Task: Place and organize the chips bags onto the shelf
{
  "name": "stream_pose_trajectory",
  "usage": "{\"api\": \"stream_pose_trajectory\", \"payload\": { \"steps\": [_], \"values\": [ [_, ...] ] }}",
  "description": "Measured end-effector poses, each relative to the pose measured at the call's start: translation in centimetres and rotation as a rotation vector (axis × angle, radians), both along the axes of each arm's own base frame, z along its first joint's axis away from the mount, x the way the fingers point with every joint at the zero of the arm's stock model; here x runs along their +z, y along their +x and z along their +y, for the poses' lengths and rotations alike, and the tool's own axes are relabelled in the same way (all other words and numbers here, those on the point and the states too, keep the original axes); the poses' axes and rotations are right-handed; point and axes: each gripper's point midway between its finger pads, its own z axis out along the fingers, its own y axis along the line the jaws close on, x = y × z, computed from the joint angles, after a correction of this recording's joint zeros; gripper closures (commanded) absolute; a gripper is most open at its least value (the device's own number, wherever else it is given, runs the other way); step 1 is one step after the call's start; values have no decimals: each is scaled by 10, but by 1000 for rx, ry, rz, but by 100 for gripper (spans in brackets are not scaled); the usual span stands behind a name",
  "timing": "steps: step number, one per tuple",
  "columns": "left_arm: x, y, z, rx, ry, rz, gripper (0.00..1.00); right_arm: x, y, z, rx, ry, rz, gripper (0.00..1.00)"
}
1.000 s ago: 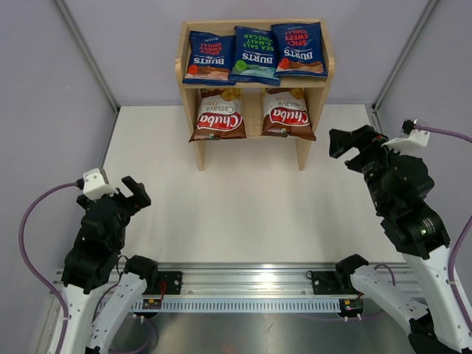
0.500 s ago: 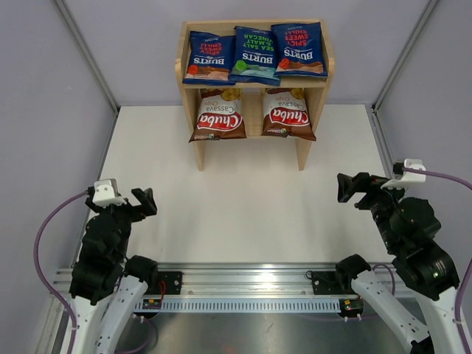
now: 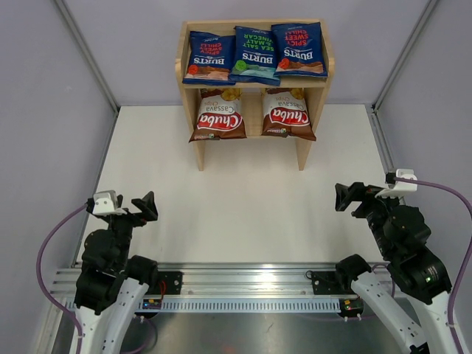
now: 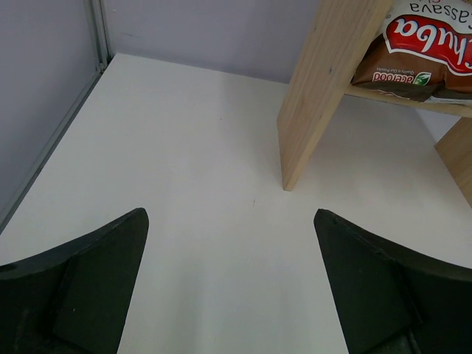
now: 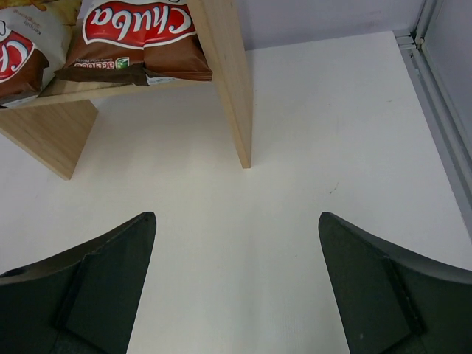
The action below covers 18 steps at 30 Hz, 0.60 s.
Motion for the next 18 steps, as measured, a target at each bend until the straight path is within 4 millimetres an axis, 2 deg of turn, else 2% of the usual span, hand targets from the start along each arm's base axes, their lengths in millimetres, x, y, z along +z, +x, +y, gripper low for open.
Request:
{"api": "stream_pose_trajectory", "payload": {
  "steps": [18],
  "values": [
    [5,1,-6,-38,6,-21,1,2,2,-9,-54,5,-20,0]
  ]
}}
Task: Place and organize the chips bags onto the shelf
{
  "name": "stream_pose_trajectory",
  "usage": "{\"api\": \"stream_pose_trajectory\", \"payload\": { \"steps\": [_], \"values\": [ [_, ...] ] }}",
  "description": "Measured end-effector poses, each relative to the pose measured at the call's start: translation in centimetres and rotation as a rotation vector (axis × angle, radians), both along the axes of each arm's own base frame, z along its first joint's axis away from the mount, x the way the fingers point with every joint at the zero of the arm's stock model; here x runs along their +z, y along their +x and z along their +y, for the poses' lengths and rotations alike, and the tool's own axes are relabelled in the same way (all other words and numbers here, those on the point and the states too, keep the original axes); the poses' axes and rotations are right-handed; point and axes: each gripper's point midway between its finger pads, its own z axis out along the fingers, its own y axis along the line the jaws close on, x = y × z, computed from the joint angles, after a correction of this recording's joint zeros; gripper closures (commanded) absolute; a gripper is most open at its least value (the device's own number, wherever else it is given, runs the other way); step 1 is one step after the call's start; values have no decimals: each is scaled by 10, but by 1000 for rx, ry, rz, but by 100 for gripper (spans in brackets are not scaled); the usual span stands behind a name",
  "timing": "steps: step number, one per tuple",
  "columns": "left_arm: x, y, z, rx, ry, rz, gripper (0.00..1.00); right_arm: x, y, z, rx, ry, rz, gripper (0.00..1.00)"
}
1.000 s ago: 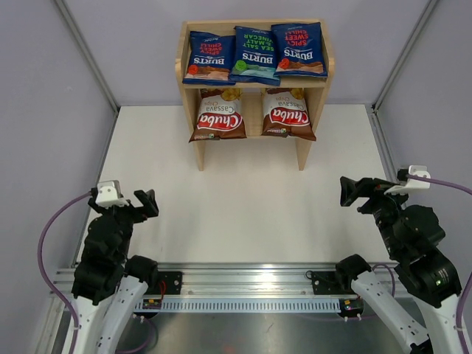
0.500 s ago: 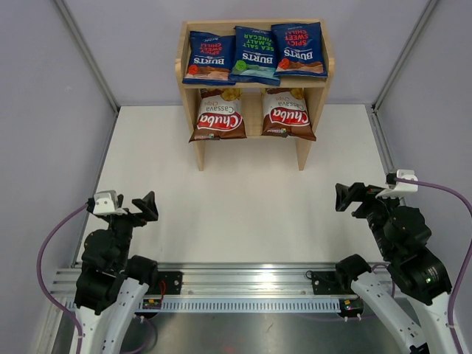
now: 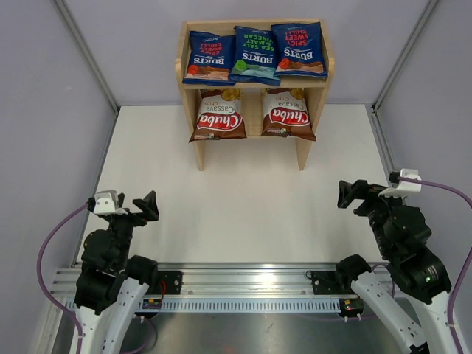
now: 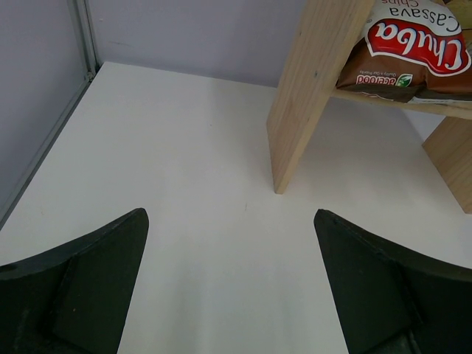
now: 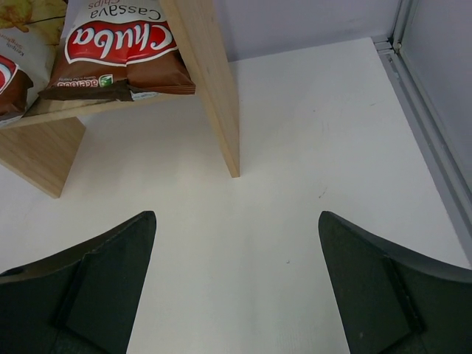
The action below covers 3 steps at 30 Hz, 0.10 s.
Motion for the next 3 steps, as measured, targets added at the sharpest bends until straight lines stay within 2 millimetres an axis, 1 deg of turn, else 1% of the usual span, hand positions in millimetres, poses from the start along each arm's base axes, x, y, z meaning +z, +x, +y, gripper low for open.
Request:
{"api": "stream_pose_trajectory", "payload": {
  "steps": [3],
  "values": [
    [1,0,0,0,-1,-4,1,0,1,-2,-17,5,1,0]
  ]
}}
